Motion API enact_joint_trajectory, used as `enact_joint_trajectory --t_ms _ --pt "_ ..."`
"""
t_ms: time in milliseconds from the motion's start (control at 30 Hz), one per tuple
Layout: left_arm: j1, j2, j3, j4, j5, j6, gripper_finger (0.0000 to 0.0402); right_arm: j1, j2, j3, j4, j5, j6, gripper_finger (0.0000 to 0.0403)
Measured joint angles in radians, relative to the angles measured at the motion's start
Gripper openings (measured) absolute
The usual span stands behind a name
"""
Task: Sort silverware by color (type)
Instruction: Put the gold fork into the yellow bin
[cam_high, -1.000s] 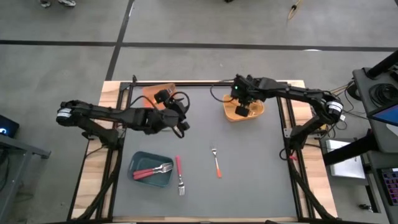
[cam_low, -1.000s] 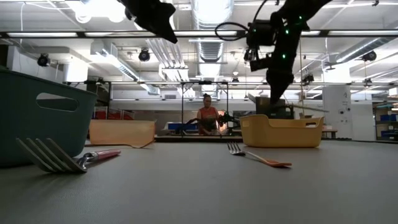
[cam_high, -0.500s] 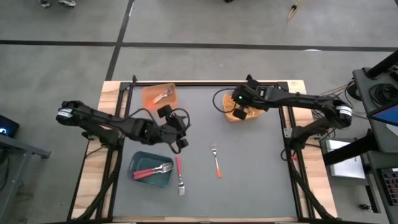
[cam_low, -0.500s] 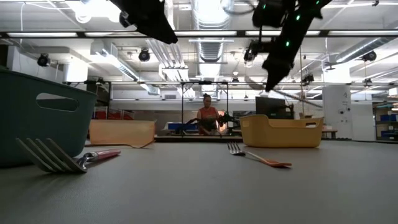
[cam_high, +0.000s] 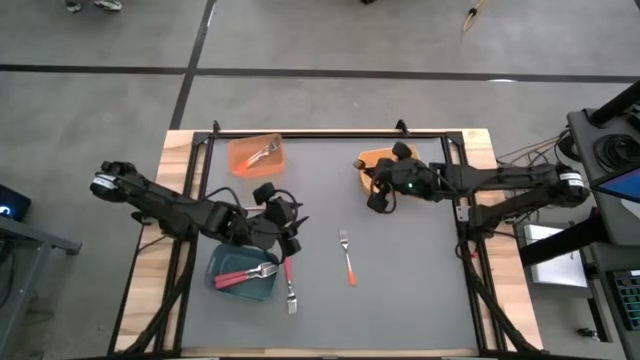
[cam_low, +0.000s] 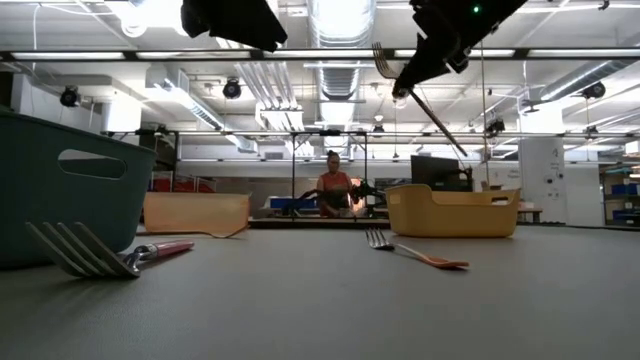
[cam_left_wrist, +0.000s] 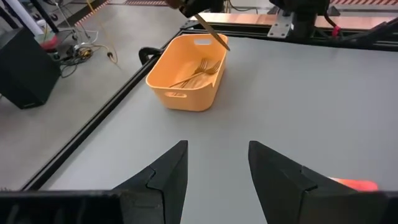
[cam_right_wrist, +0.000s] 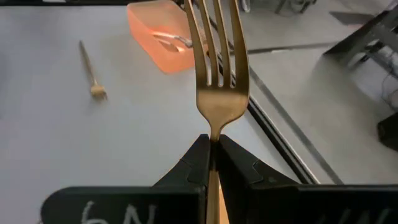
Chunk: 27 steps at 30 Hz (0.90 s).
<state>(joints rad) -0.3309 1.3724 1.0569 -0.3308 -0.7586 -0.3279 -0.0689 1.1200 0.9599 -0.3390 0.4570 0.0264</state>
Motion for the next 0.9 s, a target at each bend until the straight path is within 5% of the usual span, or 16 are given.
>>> enact_joint_trajectory --t_ms 567,900 --pt "0.027 0.001 -0.007 0.0 -0.069 0.244 0.015 0.062 0.01 -0.174 0.313 0.096 -0.045 0.0012" --pt "0.024 0.036 -0.007 0.061 0.088 0.185 0.015 0.17 0.01 -0.17 0.316 0.094 0.036 0.0012"
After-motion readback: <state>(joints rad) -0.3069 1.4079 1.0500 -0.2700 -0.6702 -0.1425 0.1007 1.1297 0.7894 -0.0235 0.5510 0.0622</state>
